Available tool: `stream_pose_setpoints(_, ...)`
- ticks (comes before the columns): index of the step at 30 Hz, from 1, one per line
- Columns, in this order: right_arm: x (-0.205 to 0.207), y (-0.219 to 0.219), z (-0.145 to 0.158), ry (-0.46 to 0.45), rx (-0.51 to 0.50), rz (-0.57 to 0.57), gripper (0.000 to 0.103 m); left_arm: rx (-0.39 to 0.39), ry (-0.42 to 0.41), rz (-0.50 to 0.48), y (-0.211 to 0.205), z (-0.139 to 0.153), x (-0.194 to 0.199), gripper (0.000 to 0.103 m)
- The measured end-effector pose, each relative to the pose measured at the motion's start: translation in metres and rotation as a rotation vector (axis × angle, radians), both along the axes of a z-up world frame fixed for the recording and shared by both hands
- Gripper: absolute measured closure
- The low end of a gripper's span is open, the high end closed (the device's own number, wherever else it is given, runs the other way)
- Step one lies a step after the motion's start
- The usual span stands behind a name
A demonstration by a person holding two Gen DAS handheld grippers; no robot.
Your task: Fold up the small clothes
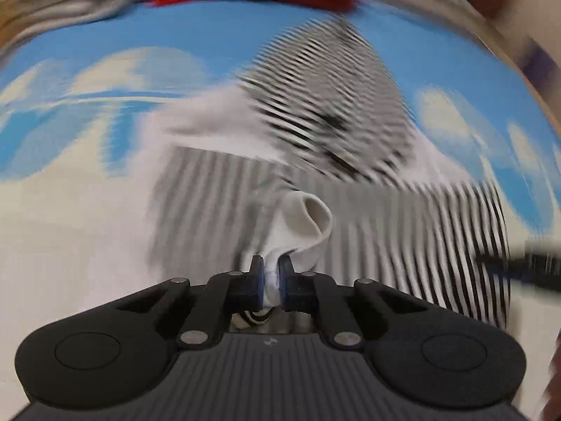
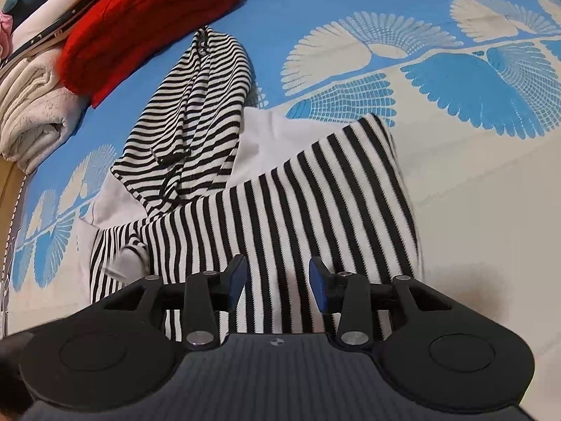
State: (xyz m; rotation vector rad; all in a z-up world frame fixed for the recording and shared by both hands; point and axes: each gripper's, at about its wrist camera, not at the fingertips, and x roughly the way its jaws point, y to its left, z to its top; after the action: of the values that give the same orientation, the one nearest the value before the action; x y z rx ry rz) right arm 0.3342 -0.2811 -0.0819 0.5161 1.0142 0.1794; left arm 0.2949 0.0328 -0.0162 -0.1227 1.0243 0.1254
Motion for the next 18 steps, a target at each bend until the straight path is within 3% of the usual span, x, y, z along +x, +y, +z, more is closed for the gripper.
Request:
stream_pose_setpoints(3,-0.002,0.002,-0.004,0.018,0.019,0.003,0.061,0.008,-0.056,0.239,0.044,0.024,-0.019,0.094)
stream_pose_setpoints(6,-0.003,0.003,-0.01,0.045,0.03,-0.004,0.06,-0.027,-0.045,0.368,0.081,0.028,-0.025,0.093)
stream_pose_setpoints(8,-0.004,0.002,-0.016,0.068,0.027,-0.017,0.059,-0.08,-0.04,0.403,0.095,0.026,-0.023,0.092)
stream_pose_setpoints(11,-0.003,0.001,-0.024,0.101,0.014,-0.041,0.059,-0.106,-0.038,0.339,0.099,0.022,-0.014,0.076)
stream_pose_setpoints(14,-0.003,-0.001,-0.028,0.113,0.019,-0.057,0.059,-0.162,-0.007,0.299,0.093,0.008,-0.005,0.075)
stream_pose_setpoints(16,-0.003,0.0,-0.027,0.109,0.017,-0.057,0.058,-0.237,0.046,0.331,0.101,-0.009,-0.005,0.075)
stream_pose_setpoints(18,-0.003,0.001,-0.026,0.108,0.018,-0.055,0.057,-0.264,0.094,0.364,0.106,-0.024,-0.003,0.075)
